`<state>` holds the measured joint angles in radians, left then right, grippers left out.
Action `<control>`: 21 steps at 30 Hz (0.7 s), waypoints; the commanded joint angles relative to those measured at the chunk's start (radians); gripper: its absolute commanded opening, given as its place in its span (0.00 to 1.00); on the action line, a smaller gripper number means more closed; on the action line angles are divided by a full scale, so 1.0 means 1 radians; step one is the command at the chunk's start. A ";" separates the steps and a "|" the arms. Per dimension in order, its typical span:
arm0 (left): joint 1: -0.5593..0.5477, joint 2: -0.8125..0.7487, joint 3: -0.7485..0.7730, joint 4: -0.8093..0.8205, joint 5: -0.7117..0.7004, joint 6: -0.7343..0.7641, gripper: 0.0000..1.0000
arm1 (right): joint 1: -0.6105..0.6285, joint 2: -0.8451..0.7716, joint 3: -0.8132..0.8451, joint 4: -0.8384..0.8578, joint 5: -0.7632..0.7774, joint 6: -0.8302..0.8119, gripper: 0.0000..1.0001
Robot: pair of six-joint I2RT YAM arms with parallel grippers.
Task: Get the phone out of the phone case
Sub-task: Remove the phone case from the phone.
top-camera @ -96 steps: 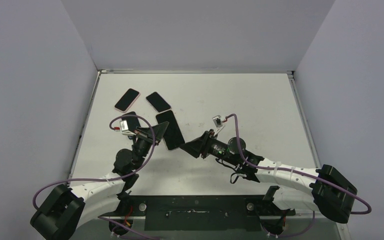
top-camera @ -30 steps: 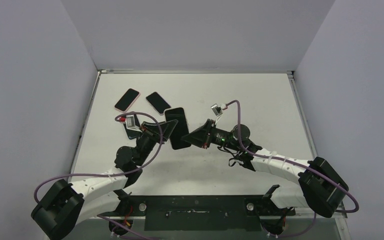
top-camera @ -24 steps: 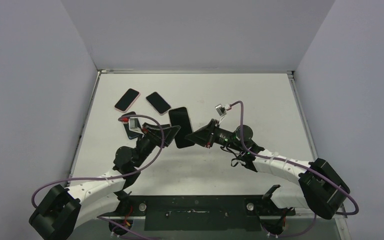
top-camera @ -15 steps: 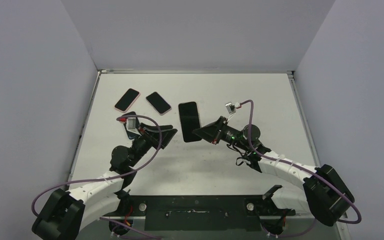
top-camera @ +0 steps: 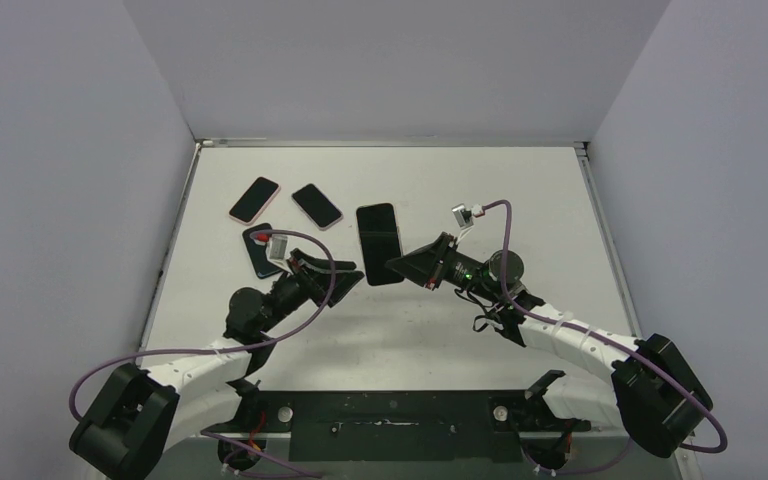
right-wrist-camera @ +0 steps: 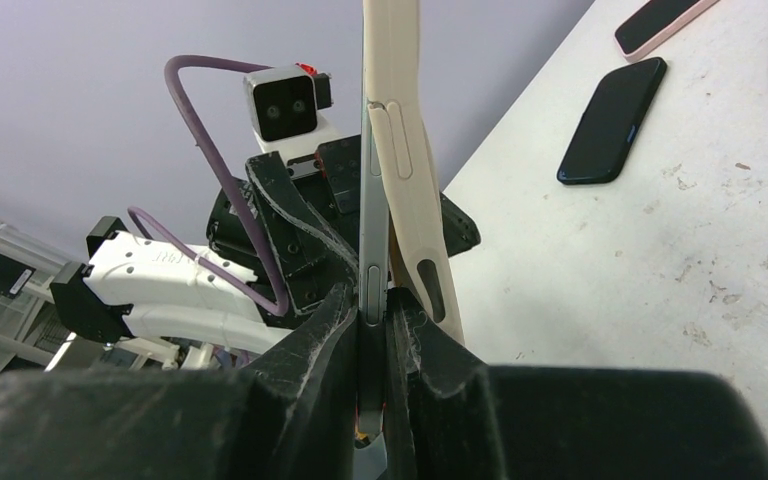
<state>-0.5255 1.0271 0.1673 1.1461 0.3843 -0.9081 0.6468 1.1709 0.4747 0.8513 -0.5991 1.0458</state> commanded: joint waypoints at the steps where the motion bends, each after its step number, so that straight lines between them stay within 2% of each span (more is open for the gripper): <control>1: 0.007 0.024 0.028 0.064 0.051 0.017 0.56 | -0.007 -0.040 0.030 0.127 -0.007 0.015 0.00; 9: 0.004 0.071 0.047 0.088 0.079 -0.003 0.53 | -0.006 -0.040 0.025 0.143 -0.014 0.020 0.00; 21: -0.003 0.131 0.077 0.222 0.129 -0.078 0.53 | 0.005 -0.018 0.021 0.167 -0.032 0.026 0.00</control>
<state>-0.5240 1.1427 0.1844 1.2438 0.4778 -0.9558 0.6476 1.1706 0.4747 0.8783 -0.6155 1.0637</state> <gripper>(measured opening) 0.530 0.118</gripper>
